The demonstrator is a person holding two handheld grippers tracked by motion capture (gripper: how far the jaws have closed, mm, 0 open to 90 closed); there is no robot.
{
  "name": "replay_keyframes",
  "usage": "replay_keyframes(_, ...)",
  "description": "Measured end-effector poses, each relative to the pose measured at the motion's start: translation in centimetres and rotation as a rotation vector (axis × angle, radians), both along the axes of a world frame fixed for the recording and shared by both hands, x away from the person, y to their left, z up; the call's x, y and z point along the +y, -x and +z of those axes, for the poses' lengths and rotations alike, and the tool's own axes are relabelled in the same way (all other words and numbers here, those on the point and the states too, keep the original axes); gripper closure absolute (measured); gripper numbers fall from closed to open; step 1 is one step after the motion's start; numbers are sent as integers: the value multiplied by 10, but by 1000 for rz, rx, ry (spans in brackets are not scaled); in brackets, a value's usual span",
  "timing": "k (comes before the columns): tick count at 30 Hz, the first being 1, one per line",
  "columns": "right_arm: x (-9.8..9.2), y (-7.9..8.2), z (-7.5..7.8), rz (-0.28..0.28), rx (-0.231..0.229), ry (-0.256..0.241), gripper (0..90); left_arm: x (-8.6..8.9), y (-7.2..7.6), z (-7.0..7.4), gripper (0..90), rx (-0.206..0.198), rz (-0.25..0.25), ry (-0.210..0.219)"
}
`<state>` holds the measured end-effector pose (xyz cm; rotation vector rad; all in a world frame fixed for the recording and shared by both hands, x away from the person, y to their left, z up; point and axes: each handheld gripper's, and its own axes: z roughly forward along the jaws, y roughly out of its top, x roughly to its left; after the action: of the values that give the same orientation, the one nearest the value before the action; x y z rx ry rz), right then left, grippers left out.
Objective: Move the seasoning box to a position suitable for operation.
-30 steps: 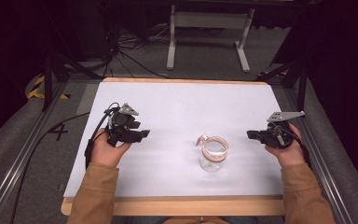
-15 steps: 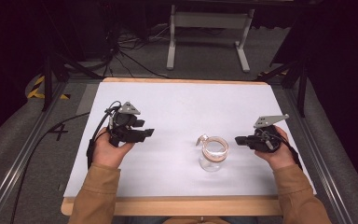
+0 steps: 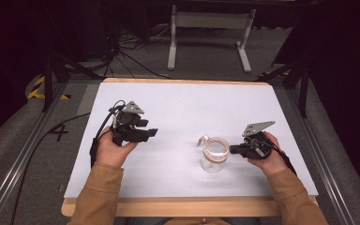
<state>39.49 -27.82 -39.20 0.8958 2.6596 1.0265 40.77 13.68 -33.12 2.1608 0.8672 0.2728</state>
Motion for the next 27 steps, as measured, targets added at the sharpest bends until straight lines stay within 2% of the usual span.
replay_keyframes(8, 7, 1, -3, 26, -3, 17, 892, -2, 0, -1, 487, 6, -5, -4)
replay_keyframes(16, 8, 2, -3, 21, 1, 31, 892, -2, 0, -1, 486, 2, -8, -8)
replay_keyframes(19, 9, 2, -3, 21, -2, 34, 893, -2, -1, -1, 486, 14, -10, -9)
replay_keyframes(27, 10, 4, -2, 30, 2, 43, 893, -2, -2, -2, 484, 16, -13, -3)
